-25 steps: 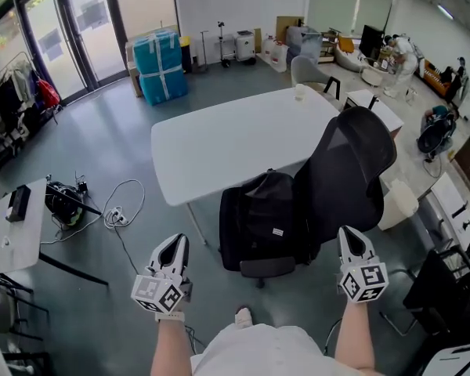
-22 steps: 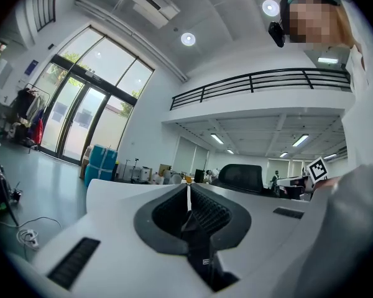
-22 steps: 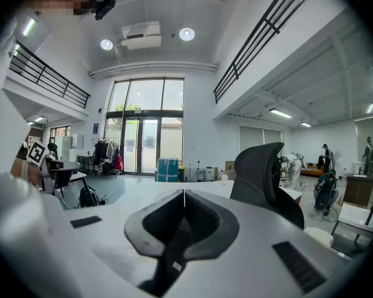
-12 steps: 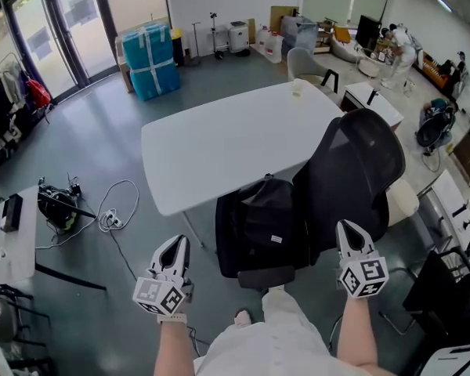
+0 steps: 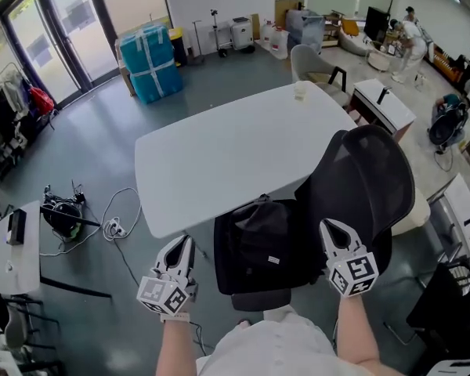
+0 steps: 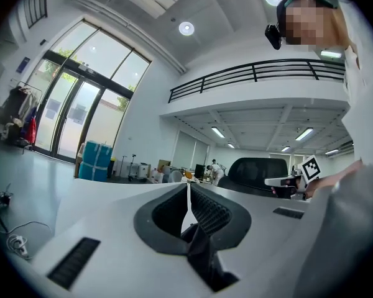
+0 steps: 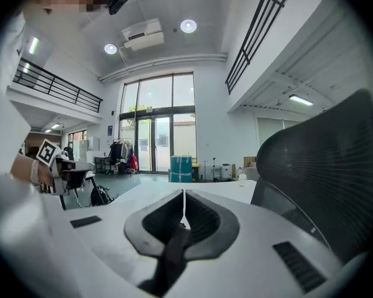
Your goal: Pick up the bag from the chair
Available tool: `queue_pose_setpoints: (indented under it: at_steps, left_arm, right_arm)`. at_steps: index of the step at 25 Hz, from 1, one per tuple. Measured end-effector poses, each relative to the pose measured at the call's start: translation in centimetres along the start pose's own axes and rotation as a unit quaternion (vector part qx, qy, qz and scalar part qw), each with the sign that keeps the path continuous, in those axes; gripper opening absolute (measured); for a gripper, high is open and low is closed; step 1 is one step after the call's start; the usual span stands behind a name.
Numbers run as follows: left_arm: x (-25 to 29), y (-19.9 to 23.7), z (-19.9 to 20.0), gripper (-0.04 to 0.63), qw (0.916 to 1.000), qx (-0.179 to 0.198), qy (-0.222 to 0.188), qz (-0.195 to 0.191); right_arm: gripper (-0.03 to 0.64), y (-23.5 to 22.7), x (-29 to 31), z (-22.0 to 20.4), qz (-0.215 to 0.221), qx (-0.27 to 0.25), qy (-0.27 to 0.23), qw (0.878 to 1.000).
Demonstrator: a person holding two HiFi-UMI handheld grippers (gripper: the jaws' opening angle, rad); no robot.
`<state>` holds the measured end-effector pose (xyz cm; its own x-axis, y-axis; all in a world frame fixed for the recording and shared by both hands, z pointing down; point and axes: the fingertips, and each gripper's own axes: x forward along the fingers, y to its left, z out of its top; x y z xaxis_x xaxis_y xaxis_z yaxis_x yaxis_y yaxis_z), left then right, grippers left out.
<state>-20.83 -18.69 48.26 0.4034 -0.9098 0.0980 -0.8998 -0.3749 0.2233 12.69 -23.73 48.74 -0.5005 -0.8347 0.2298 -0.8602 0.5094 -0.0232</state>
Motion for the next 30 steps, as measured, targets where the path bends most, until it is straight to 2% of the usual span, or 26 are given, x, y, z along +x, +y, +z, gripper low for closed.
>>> queue_pose_setpoints:
  at_steps: [4, 11, 18, 22, 23, 24, 26, 30]
  left_arm:
    - [3.8, -1.1, -0.8, 0.034, 0.9999, 0.004, 0.010, -0.013]
    - [9.2, -2.6, -2.6, 0.035, 0.9989, 0.007, 0.031, -0.036]
    - [12.0, -2.3, -4.5, 0.035, 0.9946, 0.004, 0.063, -0.083]
    - [13.7, -2.0, -5.9, 0.035, 0.9886, 0.007, 0.089, -0.121]
    - [14.1, -2.1, -6.5, 0.035, 0.9865, 0.007, 0.097, -0.132]
    - [14.5, -2.2, -7.0, 0.046, 0.9841, 0.005, 0.105, -0.143]
    - [15.3, -2.5, -8.1, 0.113, 0.9792, -0.005, 0.117, -0.166]
    - [16.7, -3.1, -9.9, 0.193, 0.9703, -0.007, 0.141, -0.197]
  right_arm:
    - [0.020, -0.8, 2.9, -0.7, 0.034, -0.002, 0.000, 0.999]
    - [0.021, -1.5, 6.3, -3.0, 0.074, -0.014, 0.029, 0.997]
    - [0.021, -1.4, 7.4, -4.4, 0.073, -0.014, 0.049, 0.996]
    - [0.023, -1.2, 8.4, -5.7, 0.069, -0.009, 0.066, 0.995]
    - [0.044, -1.0, 8.7, -6.2, 0.071, -0.009, 0.072, 0.995]
    - [0.098, -0.8, 8.9, -6.7, 0.074, -0.009, 0.078, 0.994]
    - [0.114, -0.3, 9.4, -7.8, 0.083, -0.008, 0.089, 0.993]
    - [0.142, 0.9, 10.8, -9.5, 0.099, -0.008, 0.112, 0.989]
